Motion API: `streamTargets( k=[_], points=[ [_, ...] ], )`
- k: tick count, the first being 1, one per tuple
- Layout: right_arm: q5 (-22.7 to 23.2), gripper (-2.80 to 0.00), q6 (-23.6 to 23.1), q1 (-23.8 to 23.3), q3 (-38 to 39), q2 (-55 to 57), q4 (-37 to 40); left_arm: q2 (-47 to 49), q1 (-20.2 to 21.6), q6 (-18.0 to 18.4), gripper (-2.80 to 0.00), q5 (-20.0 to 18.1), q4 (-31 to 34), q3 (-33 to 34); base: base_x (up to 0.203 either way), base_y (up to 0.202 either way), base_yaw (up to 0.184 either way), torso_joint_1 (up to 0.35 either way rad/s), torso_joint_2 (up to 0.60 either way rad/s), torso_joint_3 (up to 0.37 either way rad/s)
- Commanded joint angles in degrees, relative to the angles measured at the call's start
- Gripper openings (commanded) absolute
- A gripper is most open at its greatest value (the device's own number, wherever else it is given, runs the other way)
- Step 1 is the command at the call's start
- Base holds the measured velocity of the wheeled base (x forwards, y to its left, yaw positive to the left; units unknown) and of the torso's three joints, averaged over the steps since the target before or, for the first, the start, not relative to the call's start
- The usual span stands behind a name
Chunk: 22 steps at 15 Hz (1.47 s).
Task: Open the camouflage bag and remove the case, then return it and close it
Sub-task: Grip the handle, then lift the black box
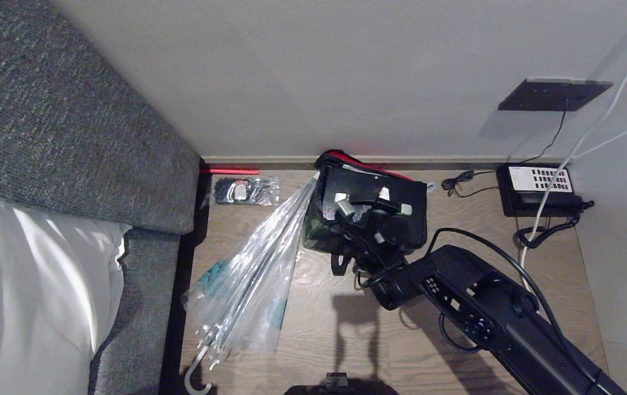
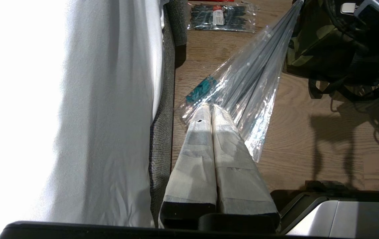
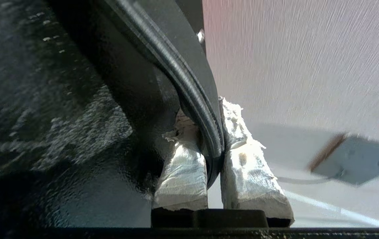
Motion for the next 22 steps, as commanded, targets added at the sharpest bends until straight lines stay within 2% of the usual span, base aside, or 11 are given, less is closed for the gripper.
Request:
streamTargets(
  k=[1,4,9,16,20,22],
  points=[
    [-1.6,-2.8,-0.6,0.1,0.0,-2.3,-0.8,-0.1,0.0,0.1,-2.8,0.0,0.1,0.0,0.0,0.0,0.0,0.0,0.0,0.0],
    [-3.6,-2.8,-0.9,1.0,0.2,-7.7,-0.5,0.0,0.1,0.1,-2.8,0.0,0.1,0.0,0.0,0.0,0.0,0.0,0.0,0.0],
    [-4.0,-2.8,-1.3,4.2,1.9,-17.1,4.4,0.0,0.1,0.1,-2.8,0.0,0.1,0.0,0.0,0.0,0.0,0.0,0.0,0.0],
    [-4.1,-2.8,-1.3,4.5,7.6,-24.8,7.2,0.0,0.0,0.1,-2.8,0.0,0.1,0.0,0.0,0.0,0.0,0.0,0.0,0.0],
    [-4.1,-2.8,-1.2,4.6,14.0,-28.8,6.9,0.0,0.0,0.1,-2.8,0.0,0.1,0.0,0.0,0.0,0.0,0.0,0.0,0.0],
    [-4.2,-2.8,-1.3,5.3,19.7,-30.0,5.1,0.0,0.0,0.1,-2.8,0.0,0.1,0.0,0.0,0.0,0.0,0.0,0.0,0.0]
  ],
)
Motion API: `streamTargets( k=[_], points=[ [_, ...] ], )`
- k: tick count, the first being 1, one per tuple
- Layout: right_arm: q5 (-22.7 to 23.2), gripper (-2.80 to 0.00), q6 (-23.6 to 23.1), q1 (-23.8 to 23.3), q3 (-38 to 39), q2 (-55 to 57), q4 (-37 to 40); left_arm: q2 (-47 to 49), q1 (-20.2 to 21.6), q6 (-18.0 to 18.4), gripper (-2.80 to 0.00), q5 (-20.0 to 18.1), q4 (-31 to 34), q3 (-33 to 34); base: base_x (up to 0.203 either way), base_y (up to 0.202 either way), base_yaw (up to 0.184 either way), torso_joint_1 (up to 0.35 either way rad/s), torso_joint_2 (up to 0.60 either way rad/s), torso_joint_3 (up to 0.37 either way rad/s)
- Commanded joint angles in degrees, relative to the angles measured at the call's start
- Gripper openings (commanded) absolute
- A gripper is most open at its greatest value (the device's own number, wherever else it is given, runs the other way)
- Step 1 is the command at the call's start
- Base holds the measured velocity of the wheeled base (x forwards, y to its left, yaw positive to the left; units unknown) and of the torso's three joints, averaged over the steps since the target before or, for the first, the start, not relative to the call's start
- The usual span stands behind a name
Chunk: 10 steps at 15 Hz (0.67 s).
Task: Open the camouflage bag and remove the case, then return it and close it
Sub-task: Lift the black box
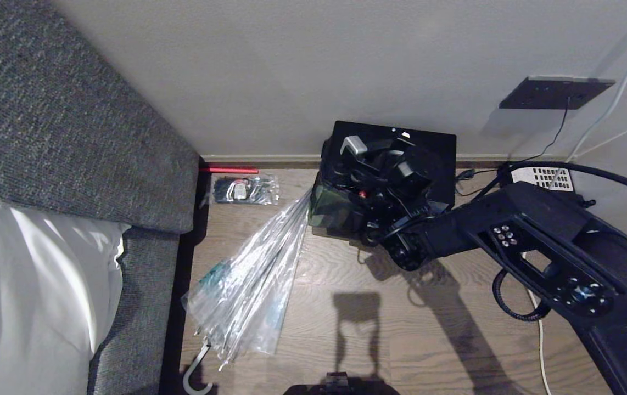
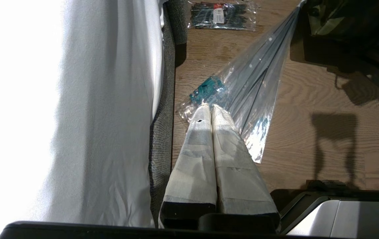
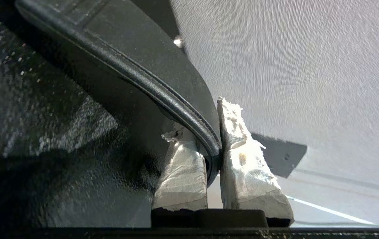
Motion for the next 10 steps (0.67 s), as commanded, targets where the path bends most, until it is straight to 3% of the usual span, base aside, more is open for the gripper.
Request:
streamTargets(
  k=[1,7,10],
  points=[
    [-0.6,-2.8,-0.6,0.6,4.9,-2.4,-2.0,0.0,0.0,0.0,-2.8,0.0,0.0,0.0,0.0,0.0,0.0,0.0,0.0,0.0],
    [-3.4,-2.8,-0.6,2.7,16.1,-3.9,-6.0,0.0,0.1,0.0,-2.8,0.0,0.0,0.0,0.0,0.0,0.0,0.0,0.0,0.0],
    [-4.6,-2.8,-0.5,3.3,17.7,-5.1,-6.0,0.0,0.1,0.0,-2.8,0.0,0.0,0.0,0.0,0.0,0.0,0.0,0.0,0.0]
  ],
)
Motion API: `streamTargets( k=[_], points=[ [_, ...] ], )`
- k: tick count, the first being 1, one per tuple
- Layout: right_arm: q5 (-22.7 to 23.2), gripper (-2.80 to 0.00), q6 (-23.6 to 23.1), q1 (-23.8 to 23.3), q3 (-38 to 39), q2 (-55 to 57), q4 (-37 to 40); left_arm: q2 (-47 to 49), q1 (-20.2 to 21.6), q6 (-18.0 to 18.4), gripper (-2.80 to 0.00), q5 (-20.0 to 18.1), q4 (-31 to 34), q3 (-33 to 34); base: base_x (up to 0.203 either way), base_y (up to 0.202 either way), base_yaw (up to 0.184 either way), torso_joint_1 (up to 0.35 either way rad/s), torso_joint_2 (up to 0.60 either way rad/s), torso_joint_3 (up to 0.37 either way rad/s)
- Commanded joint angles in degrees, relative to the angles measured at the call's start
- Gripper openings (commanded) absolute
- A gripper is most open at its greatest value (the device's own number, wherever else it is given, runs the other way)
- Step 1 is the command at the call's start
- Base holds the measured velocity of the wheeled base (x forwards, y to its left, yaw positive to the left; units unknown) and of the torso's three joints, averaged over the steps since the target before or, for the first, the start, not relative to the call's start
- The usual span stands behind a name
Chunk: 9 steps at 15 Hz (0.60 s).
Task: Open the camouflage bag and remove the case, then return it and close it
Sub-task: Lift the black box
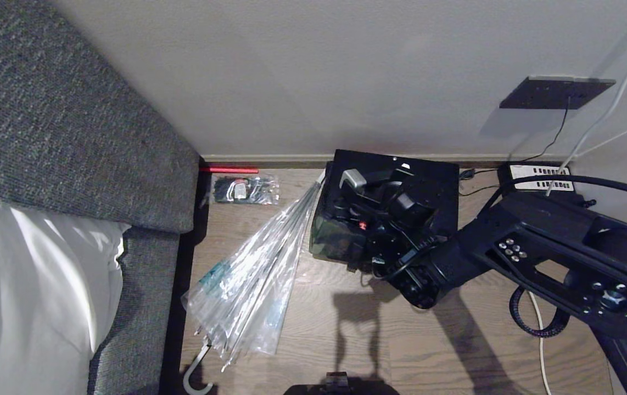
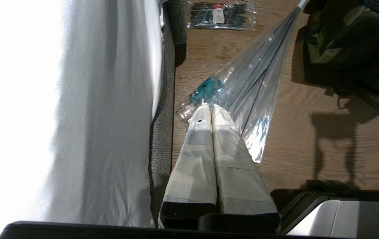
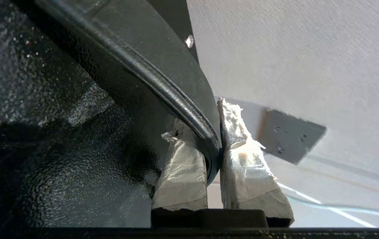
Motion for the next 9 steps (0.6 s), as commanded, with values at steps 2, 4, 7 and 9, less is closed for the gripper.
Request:
streamTargets(
  k=[2,4,7,9],
  points=[
    [-1.3,-2.8,-0.5,1.4,1.7,-3.0,-0.5,0.0,0.0,0.0,-2.8,0.0,0.0,0.0,0.0,0.0,0.0,0.0,0.0,0.0],
    [-1.5,-2.8,-0.4,1.6,1.5,-2.4,-0.5,0.0,0.1,0.0,-2.8,0.0,0.0,0.0,0.0,0.0,0.0,0.0,0.0,0.0],
    [-1.5,-2.8,-0.4,1.8,0.6,-1.6,-0.5,0.0,0.0,0.0,-2.8,0.0,0.0,0.0,0.0,0.0,0.0,0.0,0.0,0.0],
    [-1.6,-2.8,-0.4,1.8,0.4,-1.8,-0.5,0.0,0.0,0.0,-2.8,0.0,0.0,0.0,0.0,0.0,0.0,0.0,0.0,0.0]
  ],
)
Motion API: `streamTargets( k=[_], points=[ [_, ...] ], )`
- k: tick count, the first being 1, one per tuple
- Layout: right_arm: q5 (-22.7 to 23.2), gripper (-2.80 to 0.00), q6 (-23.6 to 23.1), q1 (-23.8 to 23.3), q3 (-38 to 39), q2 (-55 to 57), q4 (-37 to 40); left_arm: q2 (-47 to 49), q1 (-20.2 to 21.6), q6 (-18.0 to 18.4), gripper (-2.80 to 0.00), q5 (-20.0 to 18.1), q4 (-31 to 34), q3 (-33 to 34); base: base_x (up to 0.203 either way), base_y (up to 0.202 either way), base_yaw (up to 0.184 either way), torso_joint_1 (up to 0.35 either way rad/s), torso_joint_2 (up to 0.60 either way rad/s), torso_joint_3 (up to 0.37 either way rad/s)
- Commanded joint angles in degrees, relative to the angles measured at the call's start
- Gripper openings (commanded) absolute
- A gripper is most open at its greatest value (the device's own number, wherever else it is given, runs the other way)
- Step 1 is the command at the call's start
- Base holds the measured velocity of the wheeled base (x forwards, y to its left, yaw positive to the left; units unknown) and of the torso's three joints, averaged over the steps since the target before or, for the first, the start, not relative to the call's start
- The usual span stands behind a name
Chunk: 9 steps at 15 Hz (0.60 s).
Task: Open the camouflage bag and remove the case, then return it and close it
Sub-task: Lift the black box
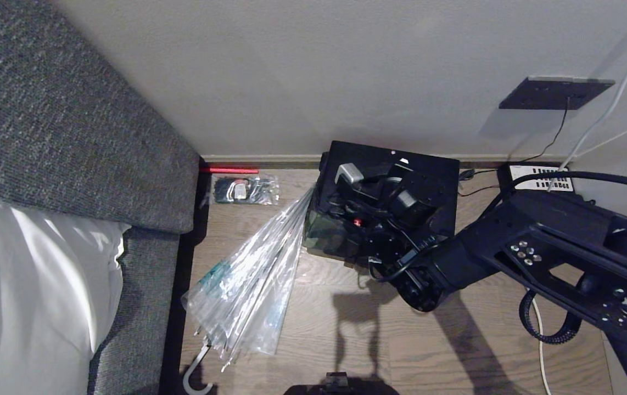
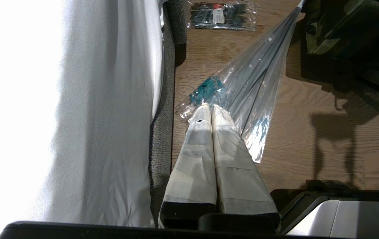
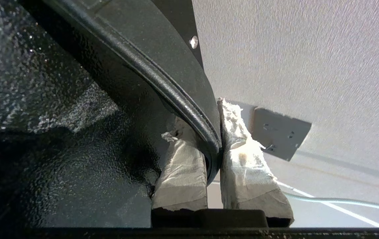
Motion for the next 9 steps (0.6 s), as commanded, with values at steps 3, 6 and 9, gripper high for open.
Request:
streamTargets(
  k=[3,6,9],
  points=[
    [-0.3,-2.8,-0.5,0.3,-1.1,1.5,-0.5,0.0,0.0,0.0,-2.8,0.0,0.0,0.0,0.0,0.0,0.0,0.0,0.0,0.0],
    [-0.3,-2.8,-0.5,0.3,-1.8,2.9,-0.5,0.0,0.0,0.0,-2.8,0.0,0.0,0.0,0.0,0.0,0.0,0.0,0.0,0.0],
    [-0.2,-2.8,-0.7,0.3,-2.2,3.1,-0.5,0.0,0.0,0.0,-2.8,0.0,0.0,0.0,0.0,0.0,0.0,0.0,0.0,0.0]
  ],
)
